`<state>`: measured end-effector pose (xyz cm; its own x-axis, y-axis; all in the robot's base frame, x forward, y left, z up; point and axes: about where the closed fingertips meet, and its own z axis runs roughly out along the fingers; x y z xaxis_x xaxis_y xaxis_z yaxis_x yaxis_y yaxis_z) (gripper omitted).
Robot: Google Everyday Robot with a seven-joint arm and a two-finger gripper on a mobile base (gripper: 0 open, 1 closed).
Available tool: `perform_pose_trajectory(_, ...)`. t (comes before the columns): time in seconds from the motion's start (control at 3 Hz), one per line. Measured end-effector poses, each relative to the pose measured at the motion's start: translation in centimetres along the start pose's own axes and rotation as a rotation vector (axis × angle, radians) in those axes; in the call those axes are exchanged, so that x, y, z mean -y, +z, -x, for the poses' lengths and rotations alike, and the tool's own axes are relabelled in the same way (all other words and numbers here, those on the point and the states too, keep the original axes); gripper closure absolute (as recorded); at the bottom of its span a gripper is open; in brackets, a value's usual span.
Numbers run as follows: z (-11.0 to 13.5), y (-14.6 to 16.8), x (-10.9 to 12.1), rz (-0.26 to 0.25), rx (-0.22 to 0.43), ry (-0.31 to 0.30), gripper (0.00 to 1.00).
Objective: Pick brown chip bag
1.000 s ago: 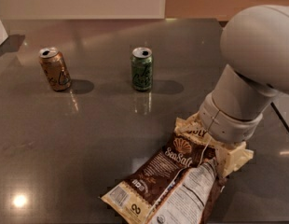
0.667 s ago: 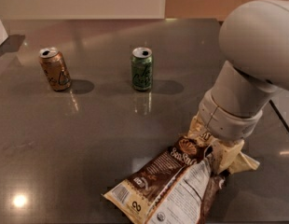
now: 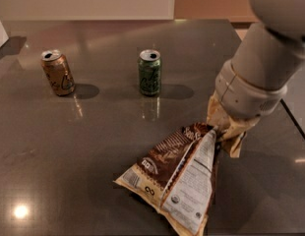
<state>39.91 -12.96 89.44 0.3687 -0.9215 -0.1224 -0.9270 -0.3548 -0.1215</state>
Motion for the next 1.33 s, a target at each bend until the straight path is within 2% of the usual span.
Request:
perform_pose_trajectory(0.67, 0.5, -5.1, 3.3, -0.054, 0.016, 0.059, 1.0)
perform_pose_trajectory(1.0, 0.7, -9.5, 6.7, -0.099, 0.012, 0.087, 1.0)
perform_pose_trajectory(1.33, 1.0, -10.0, 7.5, -0.141, 0.018, 0.084, 1.0)
